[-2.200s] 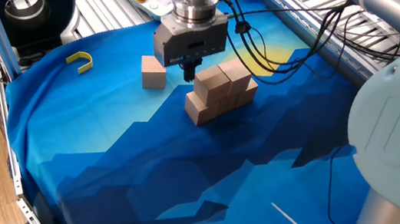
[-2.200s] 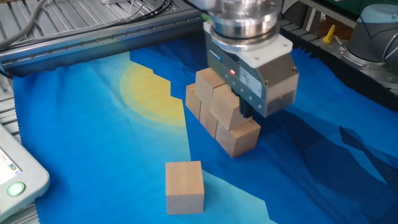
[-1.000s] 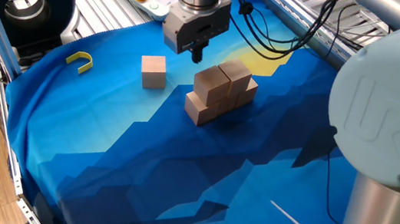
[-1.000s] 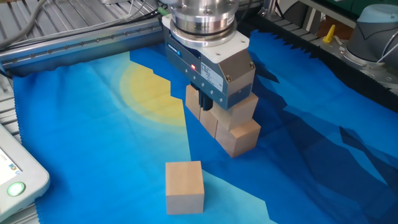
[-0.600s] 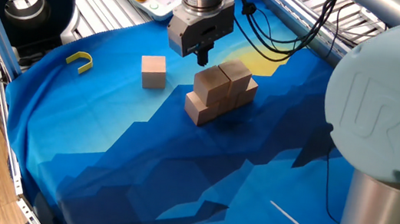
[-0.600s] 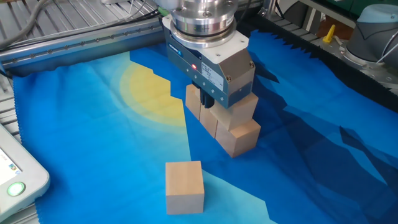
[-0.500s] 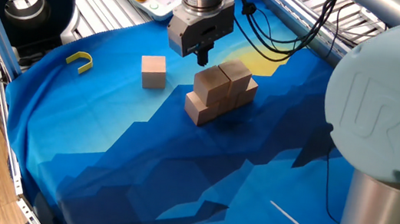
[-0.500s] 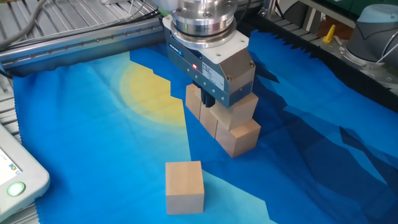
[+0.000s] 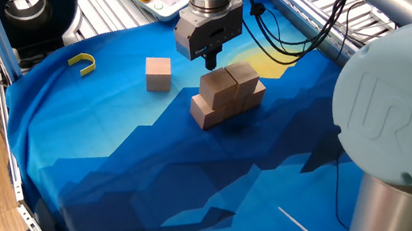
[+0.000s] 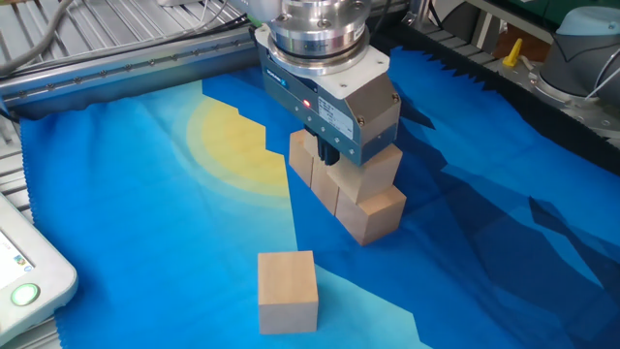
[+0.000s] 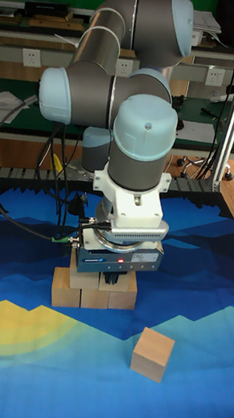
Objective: Stack the blocks into a pyramid shape
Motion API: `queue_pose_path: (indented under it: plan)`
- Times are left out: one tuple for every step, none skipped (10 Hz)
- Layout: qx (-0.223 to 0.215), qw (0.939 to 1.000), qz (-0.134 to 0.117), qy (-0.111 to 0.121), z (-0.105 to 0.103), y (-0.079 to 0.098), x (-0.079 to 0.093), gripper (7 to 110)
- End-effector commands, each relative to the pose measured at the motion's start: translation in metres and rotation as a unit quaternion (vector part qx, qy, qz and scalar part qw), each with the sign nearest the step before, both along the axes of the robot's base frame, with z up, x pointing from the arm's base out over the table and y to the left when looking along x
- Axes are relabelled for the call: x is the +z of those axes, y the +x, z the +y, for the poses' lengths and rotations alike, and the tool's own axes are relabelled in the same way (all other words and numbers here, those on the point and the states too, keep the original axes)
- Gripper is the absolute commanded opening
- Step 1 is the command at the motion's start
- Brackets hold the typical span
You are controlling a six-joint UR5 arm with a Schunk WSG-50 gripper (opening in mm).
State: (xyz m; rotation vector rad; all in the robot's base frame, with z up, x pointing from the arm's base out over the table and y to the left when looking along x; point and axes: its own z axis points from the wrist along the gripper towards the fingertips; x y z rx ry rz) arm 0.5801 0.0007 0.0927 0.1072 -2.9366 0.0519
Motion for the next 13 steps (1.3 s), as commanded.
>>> queue_pose_path:
  plan:
    - [-0.004,0.9999,0.007,0.008,0.0036,-0.0034,0.0015,7]
    - [-0.004,0.9999,0.008,0.008,0.0036,-0.0037,0.0015,7]
    - [-0.004,0.9999,0.009,0.009,0.004,-0.0041,0.0015,7]
    - [-0.004,0.9999,0.009,0.009,0.004,-0.0045,0.0015,7]
    - [-0.003,0.9999,0.01,0.01,0.0044,-0.0048,0.0015,7]
    - [-0.004,0.9999,0.013,0.01,0.0044,-0.0059,0.0014,7]
    - [-0.004,0.9998,0.015,0.01,0.0044,-0.007,0.0015,7]
    - [-0.004,0.9998,0.015,0.01,0.0044,-0.007,0.0015,7]
    - [-0.004,0.9998,0.016,0.01,0.0044,-0.0073,0.0016,7]
    - [-0.004,0.9998,0.016,0.01,0.0044,-0.0073,0.0014,7]
    - [-0.004,0.9998,0.016,0.01,0.0044,-0.0077,0.0014,7]
    - [-0.004,0.9998,0.017,0.01,0.0044,-0.008,0.0013,7]
    - [-0.004,0.9998,0.019,0.01,0.0044,-0.0087,0.0009,7]
